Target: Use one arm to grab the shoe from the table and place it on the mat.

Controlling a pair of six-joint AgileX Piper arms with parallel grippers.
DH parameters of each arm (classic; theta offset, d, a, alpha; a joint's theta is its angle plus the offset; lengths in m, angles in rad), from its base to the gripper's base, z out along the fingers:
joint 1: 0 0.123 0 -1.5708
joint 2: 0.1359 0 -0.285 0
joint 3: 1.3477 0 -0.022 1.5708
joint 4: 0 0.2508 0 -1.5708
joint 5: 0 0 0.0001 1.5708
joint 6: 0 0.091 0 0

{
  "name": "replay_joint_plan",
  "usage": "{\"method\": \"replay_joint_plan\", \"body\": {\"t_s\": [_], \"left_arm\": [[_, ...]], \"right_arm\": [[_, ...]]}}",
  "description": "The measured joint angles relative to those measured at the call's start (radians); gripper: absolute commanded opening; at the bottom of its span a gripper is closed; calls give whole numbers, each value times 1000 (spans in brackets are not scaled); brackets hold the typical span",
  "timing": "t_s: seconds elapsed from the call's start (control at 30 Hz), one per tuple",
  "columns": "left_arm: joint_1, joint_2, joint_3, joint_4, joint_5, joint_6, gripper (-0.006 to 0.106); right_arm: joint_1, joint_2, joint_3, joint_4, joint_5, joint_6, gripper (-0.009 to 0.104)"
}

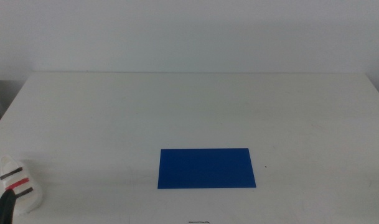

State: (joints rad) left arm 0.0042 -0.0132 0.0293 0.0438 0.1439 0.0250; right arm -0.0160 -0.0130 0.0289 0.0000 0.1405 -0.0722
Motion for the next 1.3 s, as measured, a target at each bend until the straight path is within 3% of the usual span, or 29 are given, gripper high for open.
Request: {"method": "replay_joint_plan", "body": {"t_s": [0.27, 0.53, 0.7, 0.93, 1.2, 1.3], "left_arm": [[11, 0, 0, 0, 0, 8, 94], [117, 4, 0, 0, -4, 6, 94], [195, 171, -138, 0, 56, -6, 94], [250, 546, -518, 0, 458, -53, 94], [250, 917, -851, -19, 970, -378, 94], [250, 1040, -929, -19, 1047, -408, 94]], "right_arm": [[0, 0, 0, 0, 0, 0, 94], [0, 0, 0, 0, 0, 0, 94], [0, 0, 0, 0, 0, 0, 94], [0, 0, 0, 0, 0, 0, 94], [0, 0, 0, 0, 0, 0, 94], [0, 0, 0, 0, 0, 0, 94]]}}
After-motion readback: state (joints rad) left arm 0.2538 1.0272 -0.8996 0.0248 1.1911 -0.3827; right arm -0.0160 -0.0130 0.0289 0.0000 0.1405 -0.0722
